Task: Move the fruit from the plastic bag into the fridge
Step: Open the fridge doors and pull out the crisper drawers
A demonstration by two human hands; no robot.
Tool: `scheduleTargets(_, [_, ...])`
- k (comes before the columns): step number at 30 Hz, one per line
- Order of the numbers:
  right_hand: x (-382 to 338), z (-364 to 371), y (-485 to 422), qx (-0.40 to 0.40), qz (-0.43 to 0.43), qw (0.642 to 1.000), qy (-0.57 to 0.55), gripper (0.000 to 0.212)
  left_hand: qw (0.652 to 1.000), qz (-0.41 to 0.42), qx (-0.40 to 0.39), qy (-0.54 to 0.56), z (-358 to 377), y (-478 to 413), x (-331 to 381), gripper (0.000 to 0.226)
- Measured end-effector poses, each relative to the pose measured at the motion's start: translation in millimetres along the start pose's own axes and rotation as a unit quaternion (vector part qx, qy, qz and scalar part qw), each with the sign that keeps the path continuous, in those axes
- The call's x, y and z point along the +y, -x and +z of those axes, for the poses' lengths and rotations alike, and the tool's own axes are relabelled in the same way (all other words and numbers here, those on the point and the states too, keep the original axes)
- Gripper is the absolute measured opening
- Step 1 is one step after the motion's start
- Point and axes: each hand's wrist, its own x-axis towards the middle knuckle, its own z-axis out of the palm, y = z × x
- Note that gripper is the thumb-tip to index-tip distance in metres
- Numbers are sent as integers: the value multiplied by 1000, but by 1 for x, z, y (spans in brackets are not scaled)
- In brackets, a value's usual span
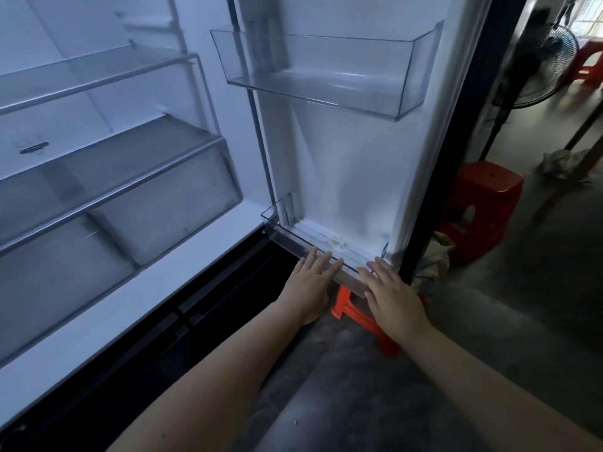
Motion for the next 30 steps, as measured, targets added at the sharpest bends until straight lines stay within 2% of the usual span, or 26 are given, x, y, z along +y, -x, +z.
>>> scheduleTargets(7, [58,-11,-32,6,34,998,-46,41,999,-43,-5,-24,-1,-47,47,66])
scheduleTargets(13, [91,-11,-47,7,22,997,-69,43,997,-72,-22,-33,-3,-74,67,72])
scheduleTargets(21, [135,-5,-71,9,-8,995,-97,53,993,-110,-40,10,0,-108,85,75])
scheduleTargets(26, [162,-6,-89,-18,-18,995,-100,56,991,-121,-43,-48,1,-132,99,82])
scheduleTargets(30, [179,-4,-104,-22,-24,994,-105,47,988,-125,-44,-80,3,-150,104,86])
